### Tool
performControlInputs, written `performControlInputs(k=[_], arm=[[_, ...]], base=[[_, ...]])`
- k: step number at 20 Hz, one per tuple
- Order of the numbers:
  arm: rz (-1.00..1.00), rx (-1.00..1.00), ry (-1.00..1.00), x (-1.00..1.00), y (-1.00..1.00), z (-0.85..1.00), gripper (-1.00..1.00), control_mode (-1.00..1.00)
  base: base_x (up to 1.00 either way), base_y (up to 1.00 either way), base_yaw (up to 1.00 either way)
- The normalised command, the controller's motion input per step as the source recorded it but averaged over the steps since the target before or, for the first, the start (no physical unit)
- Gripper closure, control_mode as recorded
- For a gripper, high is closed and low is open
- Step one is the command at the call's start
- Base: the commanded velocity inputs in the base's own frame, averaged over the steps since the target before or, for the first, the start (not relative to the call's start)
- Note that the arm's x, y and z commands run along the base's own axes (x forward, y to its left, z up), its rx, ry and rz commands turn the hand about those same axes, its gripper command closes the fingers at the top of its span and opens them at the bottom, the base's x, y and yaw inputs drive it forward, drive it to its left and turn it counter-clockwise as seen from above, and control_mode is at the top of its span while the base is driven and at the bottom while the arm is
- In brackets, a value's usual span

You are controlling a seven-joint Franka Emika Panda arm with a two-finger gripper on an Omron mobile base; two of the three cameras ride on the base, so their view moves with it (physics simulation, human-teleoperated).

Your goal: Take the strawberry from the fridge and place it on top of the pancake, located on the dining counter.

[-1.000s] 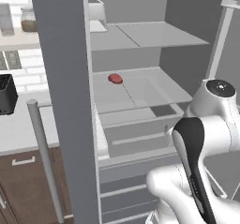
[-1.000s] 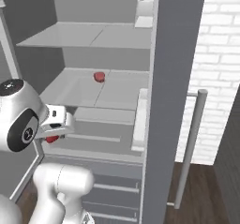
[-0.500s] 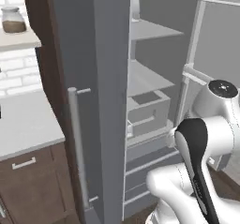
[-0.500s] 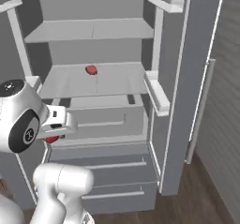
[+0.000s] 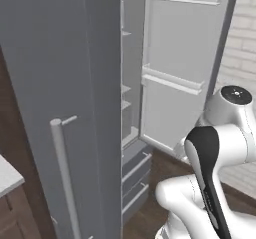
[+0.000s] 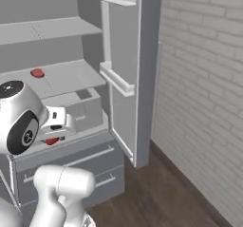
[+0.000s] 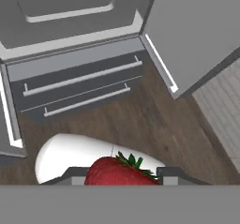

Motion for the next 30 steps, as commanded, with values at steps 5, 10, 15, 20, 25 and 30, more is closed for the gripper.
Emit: performControlInputs(k=[5,10,15,20,25,30], arm=[[0.00,0.00,0.00,0.00,0.00,0.00,1.00,1.00],[0.00,0.00,0.00,0.00,0.00,0.00,1.00,1.00],[0.00,0.00,0.00,0.00,0.00,0.00,1.00,1.00],[0.00,0.00,0.00,0.00,0.00,0.00,1.00,1.00],[0.00,0.00,0.00,0.00,0.00,0.00,1.00,1.00],[0.00,0.00,0.00,0.00,0.00,0.00,1.00,1.00]], base=[[-0.18,-0.33,-0.74],[-0.01,-0.45,-0.77],[0.00,-0.60,-0.79],[0.00,-0.77,-0.78],[0.40,-0.72,-0.62],[1.00,-0.03,-0.34]])
